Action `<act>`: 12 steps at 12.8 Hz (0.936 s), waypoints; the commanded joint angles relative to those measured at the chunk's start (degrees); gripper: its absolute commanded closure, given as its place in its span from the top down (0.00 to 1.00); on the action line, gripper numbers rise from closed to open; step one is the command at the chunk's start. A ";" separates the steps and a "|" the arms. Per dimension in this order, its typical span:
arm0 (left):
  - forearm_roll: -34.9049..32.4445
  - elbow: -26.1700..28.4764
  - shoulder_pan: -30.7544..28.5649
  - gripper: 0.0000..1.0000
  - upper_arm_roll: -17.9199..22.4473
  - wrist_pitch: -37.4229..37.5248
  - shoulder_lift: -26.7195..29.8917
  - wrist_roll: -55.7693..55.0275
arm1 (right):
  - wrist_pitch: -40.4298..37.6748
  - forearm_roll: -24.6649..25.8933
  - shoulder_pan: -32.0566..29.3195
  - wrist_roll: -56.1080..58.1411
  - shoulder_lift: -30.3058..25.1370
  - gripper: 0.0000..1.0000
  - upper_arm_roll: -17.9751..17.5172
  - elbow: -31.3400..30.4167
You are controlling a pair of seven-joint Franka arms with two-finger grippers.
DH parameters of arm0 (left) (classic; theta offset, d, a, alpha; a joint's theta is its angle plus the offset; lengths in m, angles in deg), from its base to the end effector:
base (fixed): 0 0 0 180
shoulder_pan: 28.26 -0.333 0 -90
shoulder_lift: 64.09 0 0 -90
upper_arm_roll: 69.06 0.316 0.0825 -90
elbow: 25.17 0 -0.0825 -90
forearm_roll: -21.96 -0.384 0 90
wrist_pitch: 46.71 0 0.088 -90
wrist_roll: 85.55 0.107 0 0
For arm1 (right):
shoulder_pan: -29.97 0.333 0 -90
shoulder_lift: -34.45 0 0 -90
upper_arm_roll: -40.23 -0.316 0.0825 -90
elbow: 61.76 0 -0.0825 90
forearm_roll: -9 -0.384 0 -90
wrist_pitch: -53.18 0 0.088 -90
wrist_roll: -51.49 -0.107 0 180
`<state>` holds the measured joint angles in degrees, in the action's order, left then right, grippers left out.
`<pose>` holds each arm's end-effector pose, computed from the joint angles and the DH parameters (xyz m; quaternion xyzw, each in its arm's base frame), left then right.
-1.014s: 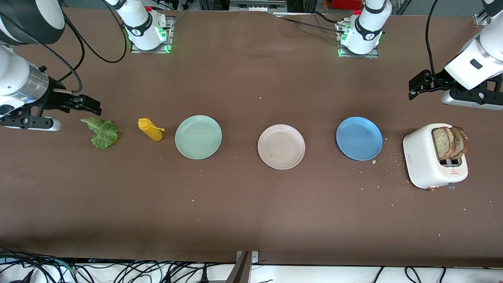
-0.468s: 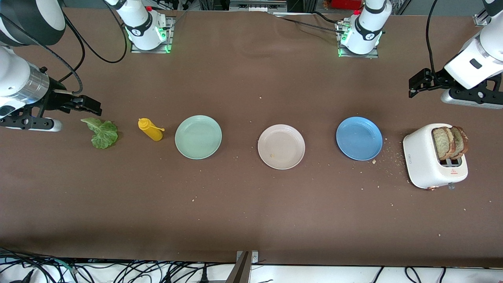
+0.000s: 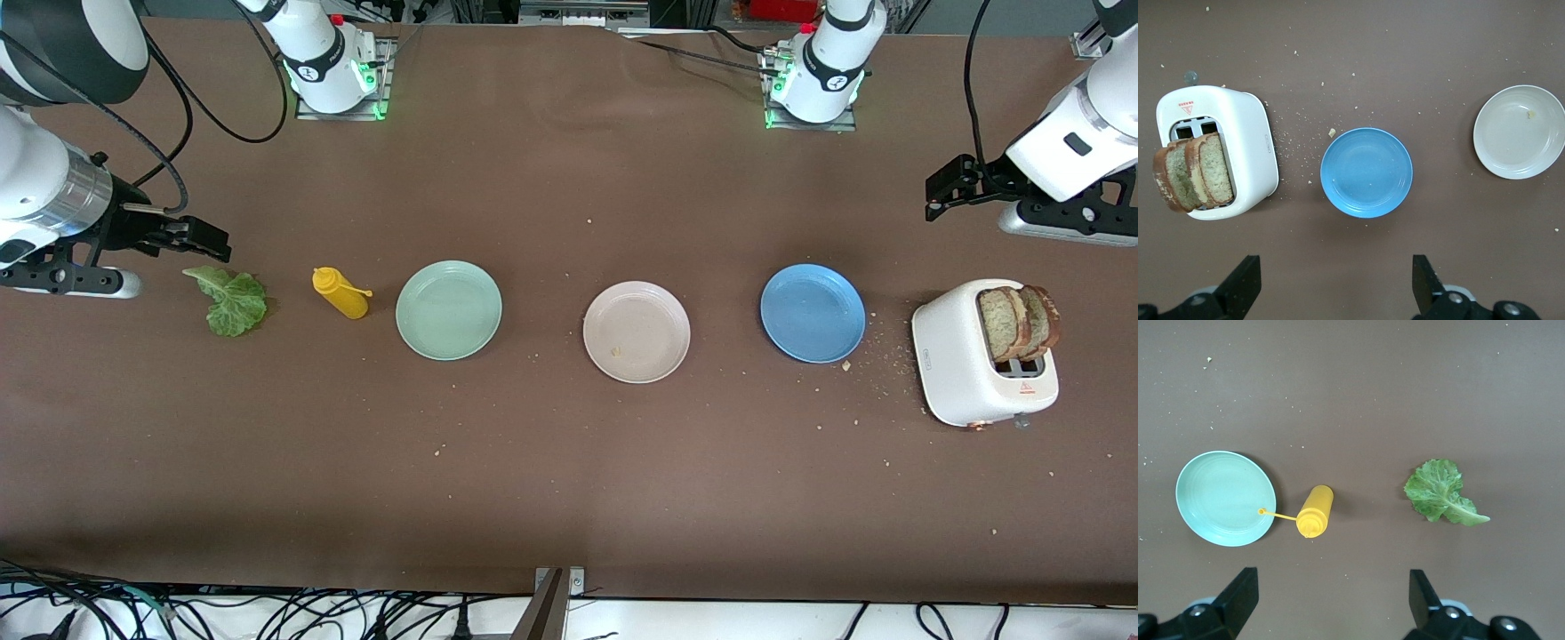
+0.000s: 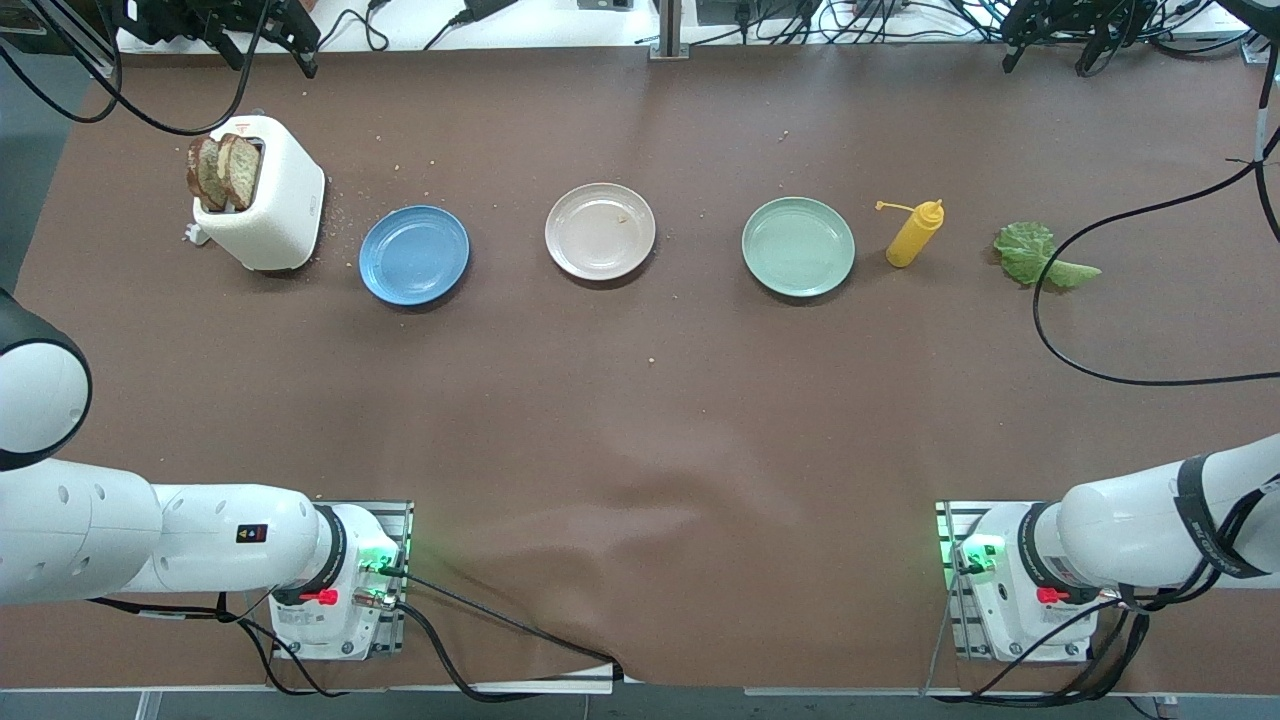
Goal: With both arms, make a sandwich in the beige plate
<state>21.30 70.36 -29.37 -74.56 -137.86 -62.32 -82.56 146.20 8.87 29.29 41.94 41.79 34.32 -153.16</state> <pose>0.5428 -0.0412 0.5976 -0.9976 0.0645 0.0228 0.0075 0.5888 0.0508 0.5442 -0.9980 0.0379 0.0501 0.0013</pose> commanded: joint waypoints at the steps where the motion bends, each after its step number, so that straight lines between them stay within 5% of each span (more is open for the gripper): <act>1: 0.92 -1.22 -0.12 1.00 -0.21 1.24 -0.10 -0.18 | 0.84 0.57 -0.47 0.41 -0.05 1.00 -0.24 -0.19; 12: 0.83 -1.58 -0.12 1.00 -0.21 2.38 -0.10 -0.18 | 1.02 0.57 -0.47 0.41 0.39 1.00 -0.24 -0.19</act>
<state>21.30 70.11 -29.35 -74.62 -136.86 -62.31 -82.56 146.82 8.87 29.29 41.94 42.39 34.32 -153.16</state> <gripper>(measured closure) 0.000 0.000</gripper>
